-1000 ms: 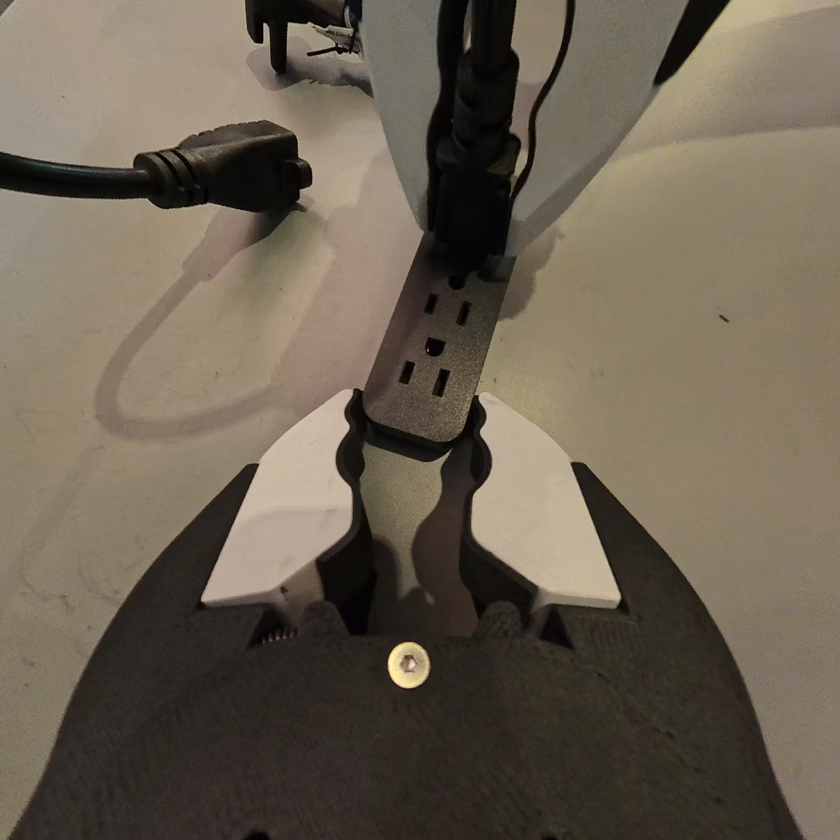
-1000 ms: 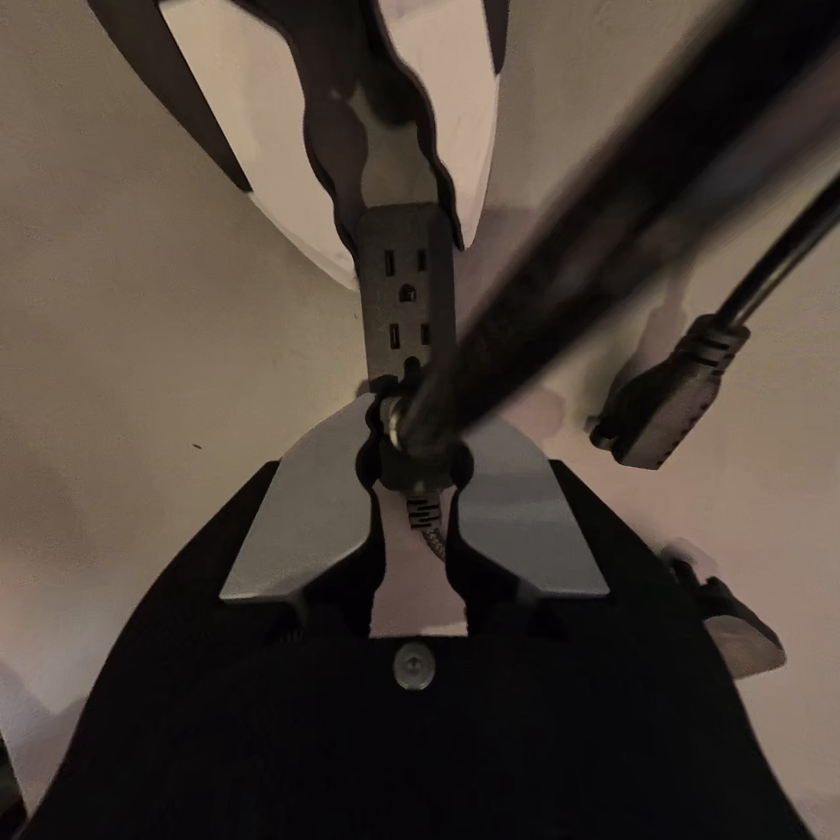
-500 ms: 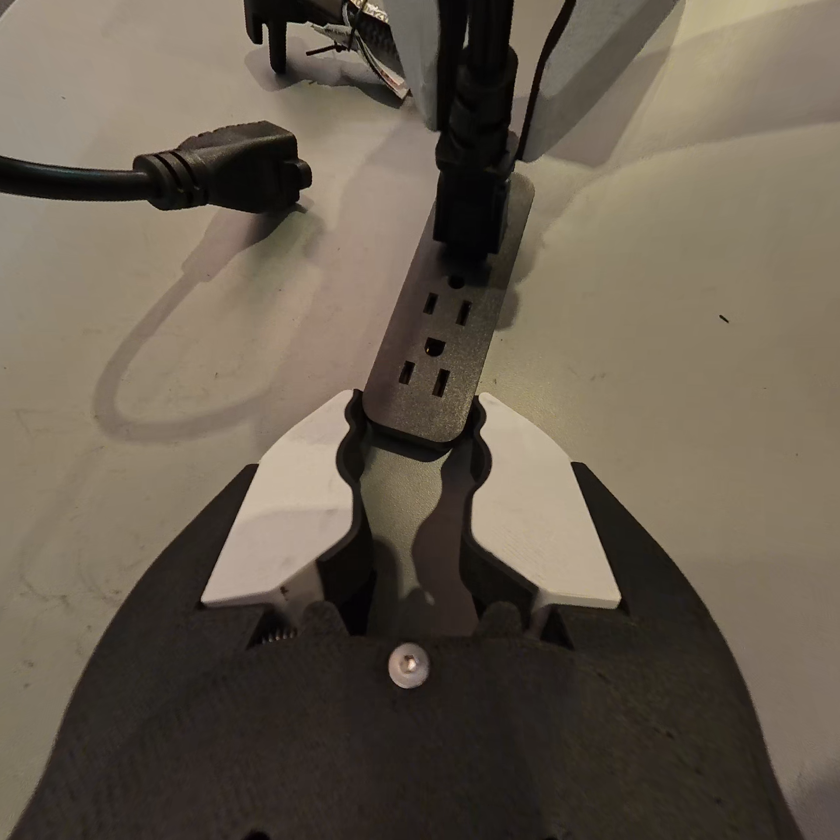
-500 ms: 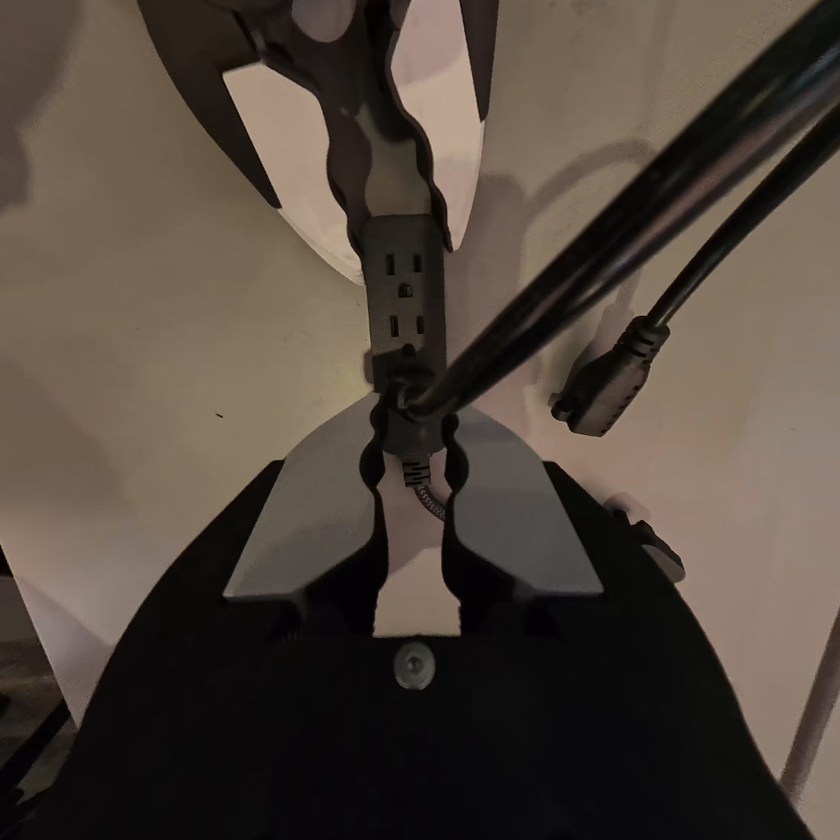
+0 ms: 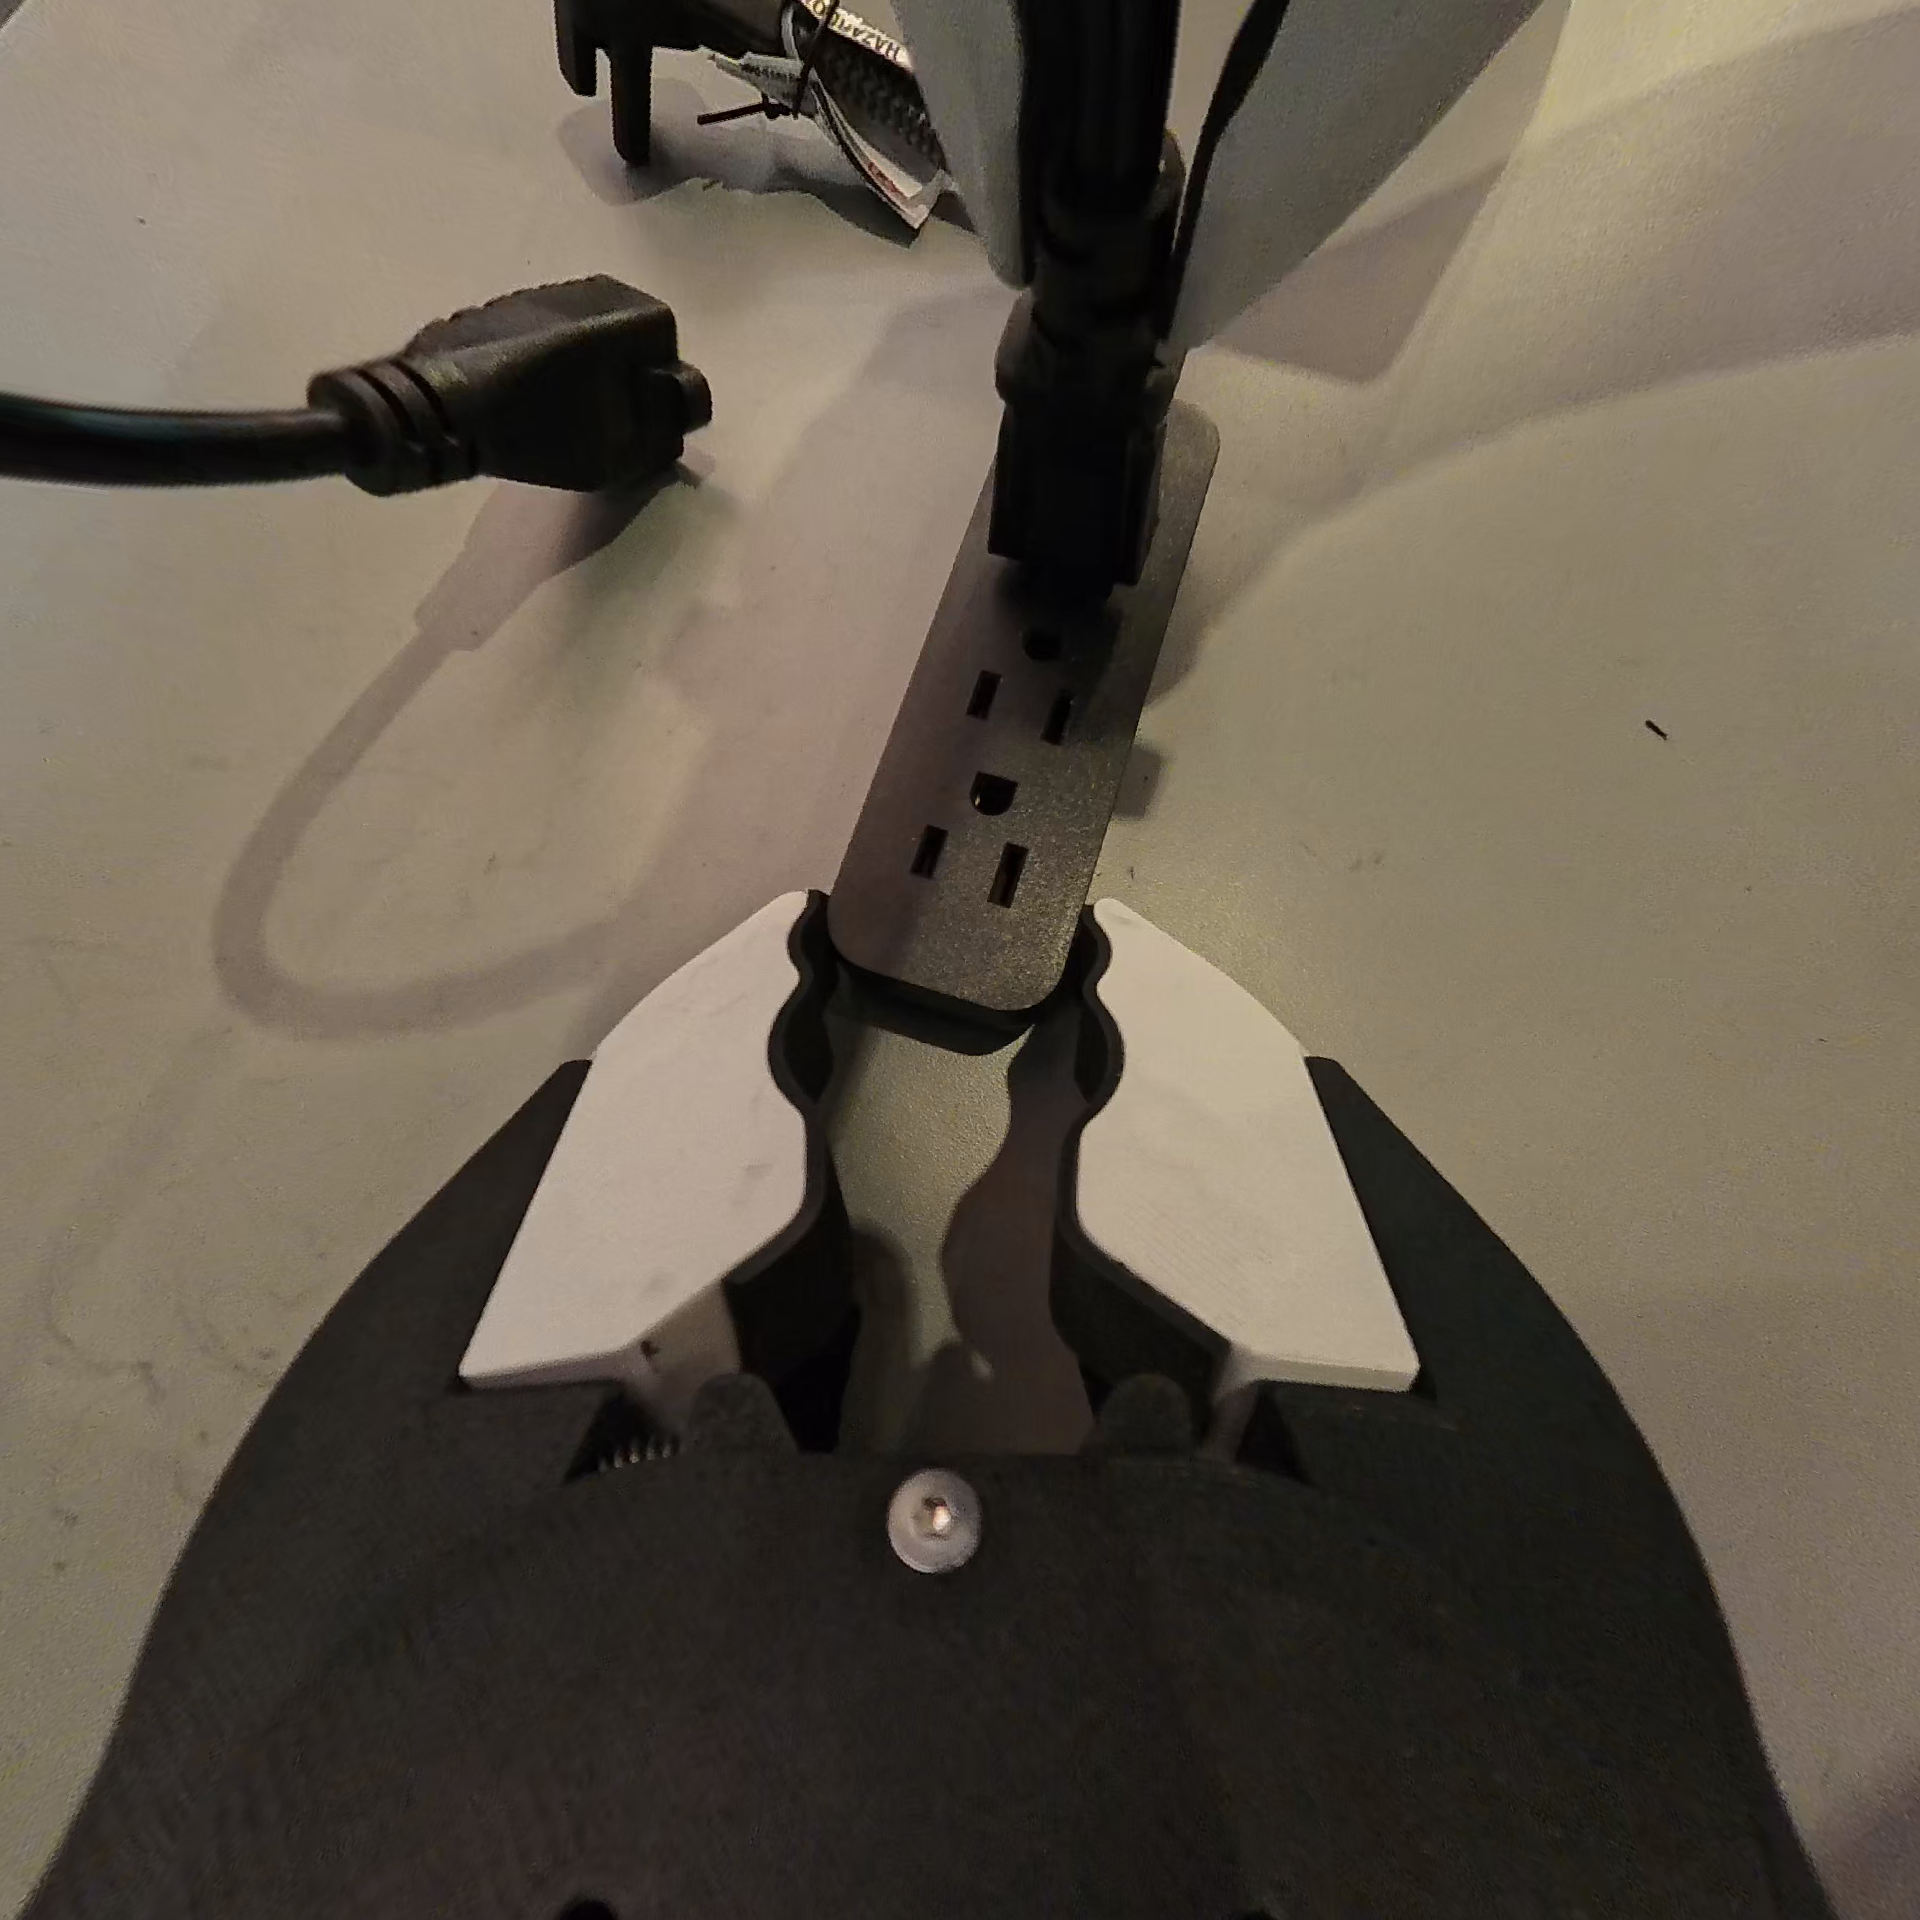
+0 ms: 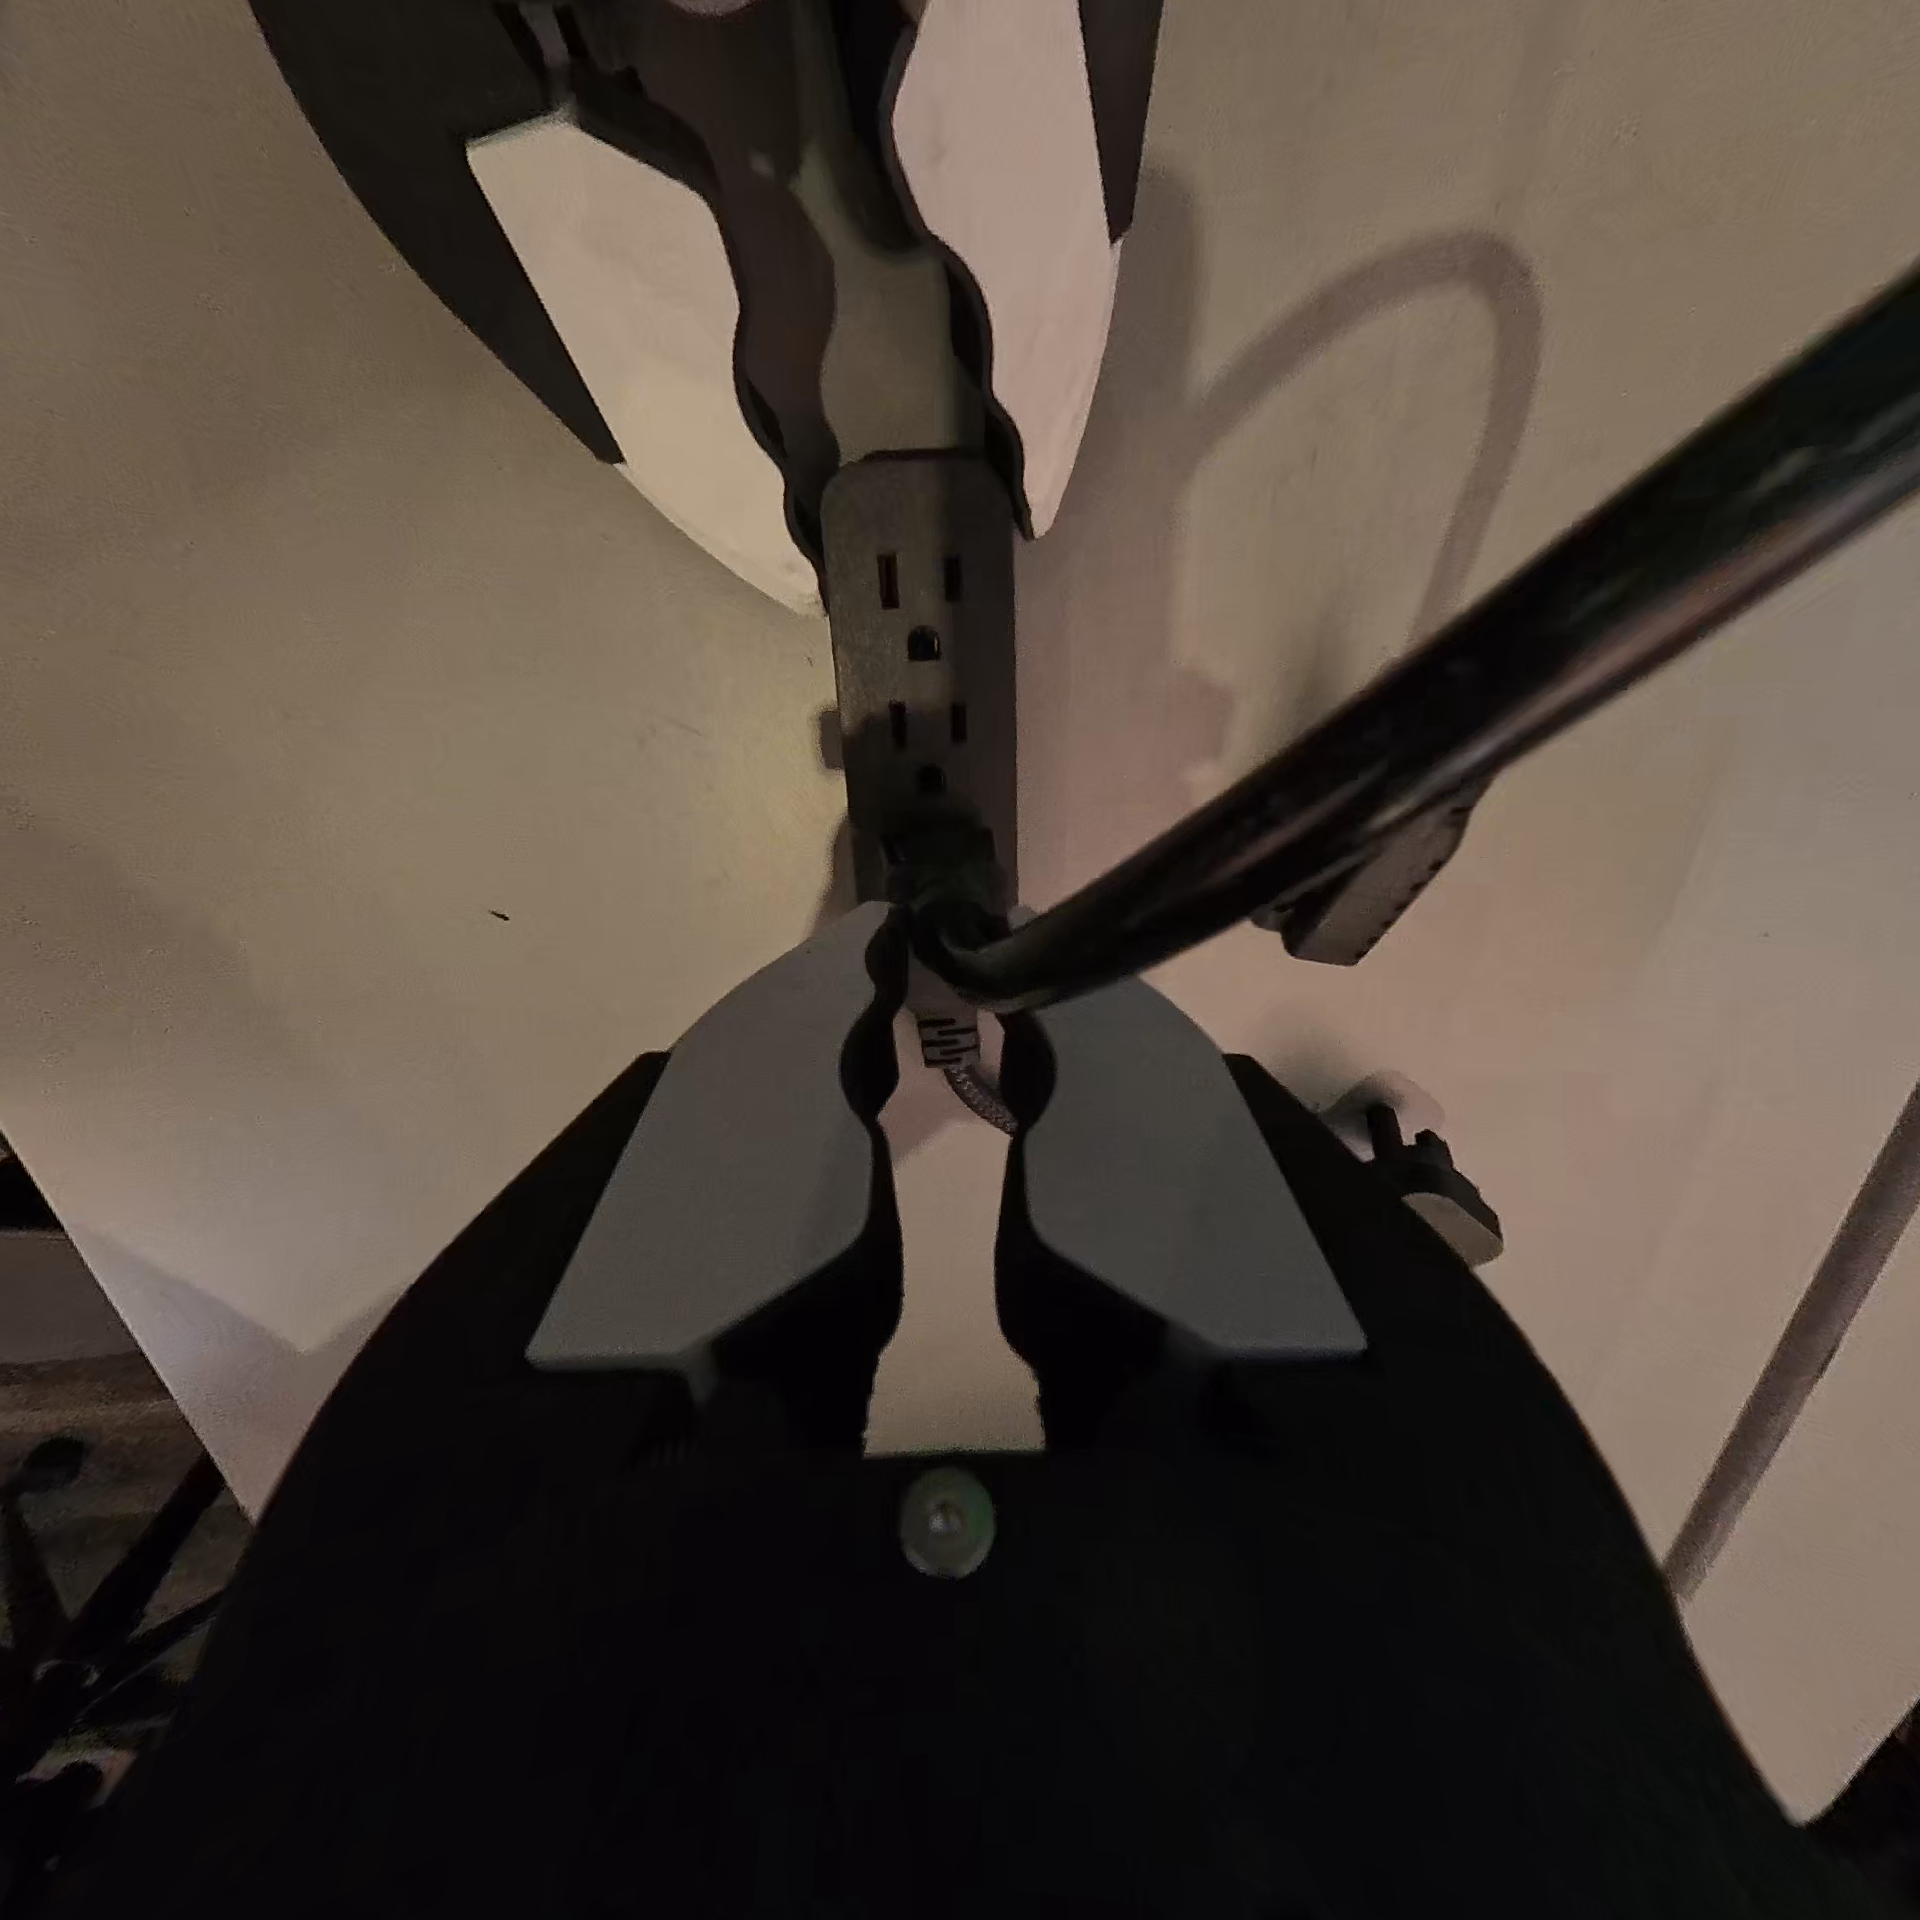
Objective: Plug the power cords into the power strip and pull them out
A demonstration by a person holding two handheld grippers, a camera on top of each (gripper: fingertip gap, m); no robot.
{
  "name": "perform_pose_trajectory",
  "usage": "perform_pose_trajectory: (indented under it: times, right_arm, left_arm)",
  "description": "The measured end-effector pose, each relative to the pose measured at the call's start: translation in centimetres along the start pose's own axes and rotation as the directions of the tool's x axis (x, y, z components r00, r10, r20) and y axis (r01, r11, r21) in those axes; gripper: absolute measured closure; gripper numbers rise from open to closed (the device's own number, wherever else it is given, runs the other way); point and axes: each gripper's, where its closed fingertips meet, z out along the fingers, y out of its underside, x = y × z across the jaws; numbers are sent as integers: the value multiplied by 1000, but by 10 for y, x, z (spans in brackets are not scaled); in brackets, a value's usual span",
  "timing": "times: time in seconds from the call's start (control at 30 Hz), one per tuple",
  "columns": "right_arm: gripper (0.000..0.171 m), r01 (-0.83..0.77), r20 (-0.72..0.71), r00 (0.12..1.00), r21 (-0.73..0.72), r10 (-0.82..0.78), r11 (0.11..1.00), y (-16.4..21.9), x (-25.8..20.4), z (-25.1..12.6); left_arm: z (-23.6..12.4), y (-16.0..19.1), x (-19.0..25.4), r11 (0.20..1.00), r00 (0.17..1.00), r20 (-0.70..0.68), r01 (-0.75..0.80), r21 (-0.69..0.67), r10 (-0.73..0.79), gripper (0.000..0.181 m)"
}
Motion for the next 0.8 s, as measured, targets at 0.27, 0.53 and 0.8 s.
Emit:
perform_pose_trajectory:
  times: [0.27,0.53,0.8]
  right_arm:
    - [155,-9,-13,1000,-140,7,990,2,-3,3]
    - [155,-45,-4,999,-128,45,991,2,-4,4]
    - [156,-79,-52,996,-67,75,995,3,-6,6]
  left_arm:
    - [0,0,0,1000,1000,0,0,0,0,138]
    - [0,0,0,1000,1000,1,1,-1,-1,138]
    - [0,0,0,1000,1000,1,2,-1,-2,138]
